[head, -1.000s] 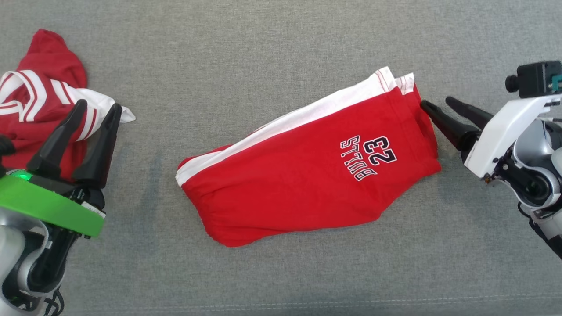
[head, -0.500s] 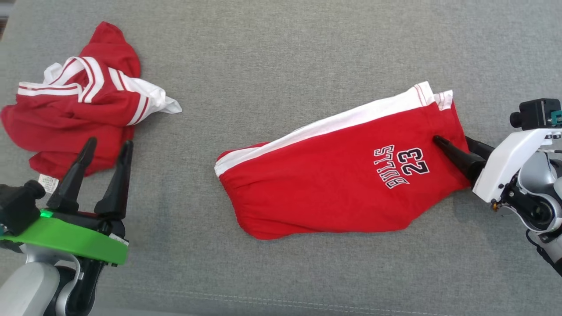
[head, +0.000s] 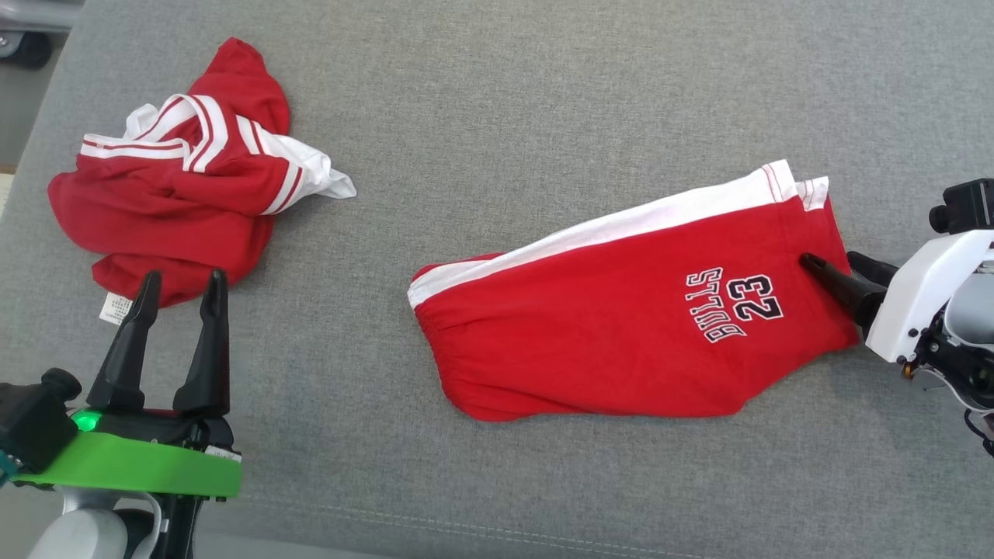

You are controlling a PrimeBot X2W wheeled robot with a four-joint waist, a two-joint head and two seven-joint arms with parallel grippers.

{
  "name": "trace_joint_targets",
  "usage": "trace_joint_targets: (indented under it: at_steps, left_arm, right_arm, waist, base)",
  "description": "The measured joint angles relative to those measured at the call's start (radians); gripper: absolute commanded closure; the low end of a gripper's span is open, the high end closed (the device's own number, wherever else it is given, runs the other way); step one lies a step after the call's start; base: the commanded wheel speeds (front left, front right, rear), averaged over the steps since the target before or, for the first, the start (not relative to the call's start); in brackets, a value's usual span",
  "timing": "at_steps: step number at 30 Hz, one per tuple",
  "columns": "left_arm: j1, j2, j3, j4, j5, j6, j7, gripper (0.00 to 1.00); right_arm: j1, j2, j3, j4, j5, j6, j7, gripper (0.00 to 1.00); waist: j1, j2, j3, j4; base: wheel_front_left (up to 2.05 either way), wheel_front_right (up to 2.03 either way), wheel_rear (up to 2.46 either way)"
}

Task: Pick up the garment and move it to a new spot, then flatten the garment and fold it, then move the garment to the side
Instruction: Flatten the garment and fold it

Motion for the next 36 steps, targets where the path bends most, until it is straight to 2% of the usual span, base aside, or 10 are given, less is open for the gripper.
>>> trace_joint_targets:
  at_steps: [12, 20, 21, 23, 24, 28, 36]
  left_arm:
    - [0.042, -0.06, 0.028, -0.079, 0.081, 0.0, 0.0, 0.0]
    - [0.043, -0.084, 0.019, -0.098, 0.106, 0.0, 0.0, 0.0]
    - [0.043, -0.088, 0.018, -0.097, 0.11, 0.0, 0.0, 0.0]
    - [0.043, -0.099, 0.016, -0.095, 0.117, 0.0, 0.0, 0.0]
    - [0.044, -0.102, 0.016, -0.095, 0.121, 0.0, 0.0, 0.0]
    - [0.06, -0.121, 0.026, -0.097, 0.129, 0.0, 0.0, 0.0]
    - [0.079, -0.133, 0.038, -0.097, 0.142, 0.0, 0.0, 0.0]
  right_arm:
    - [0.014, -0.014, -0.011, -0.027, 0.03, -0.009, 0.039, 0.0]
    - [0.012, 0.055, -0.041, -0.056, 0.134, -0.006, 0.061, 0.0]
    - [0.01, 0.056, -0.041, -0.056, 0.135, -0.006, 0.065, 0.41]
    - [0.01, 0.051, -0.039, -0.055, 0.135, -0.005, 0.073, 0.9]
    - [0.01, 0.047, -0.039, -0.054, 0.135, -0.005, 0.078, 1.0]
    - [0.014, 0.037, -0.026, -0.045, 0.145, -0.005, 0.123, 1.0]
    - [0.016, 0.032, -0.044, -0.044, 0.171, -0.007, 0.132, 1.0]
  waist:
    - [0.0, 0.0, 0.016, -0.035]
    - [0.0, 0.0, 0.039, -0.032]
    - [0.0, 0.0, 0.039, -0.03]
    - [0.0, 0.0, 0.037, -0.025]
    - [0.0, 0.0, 0.035, -0.023]
    - [0.0, 0.0, 0.024, -0.016]
    - [0.0, 0.0, 0.016, -0.021]
  base:
    - [0.0, 0.0, 0.0]
    - [0.0, 0.0, 0.0]
    - [0.0, 0.0, 0.0]
    - [0.0, 0.0, 0.0]
    - [0.0, 0.0, 0.0]
    - [0.0, 0.0, 0.0]
    - [0.0, 0.0, 0.0]
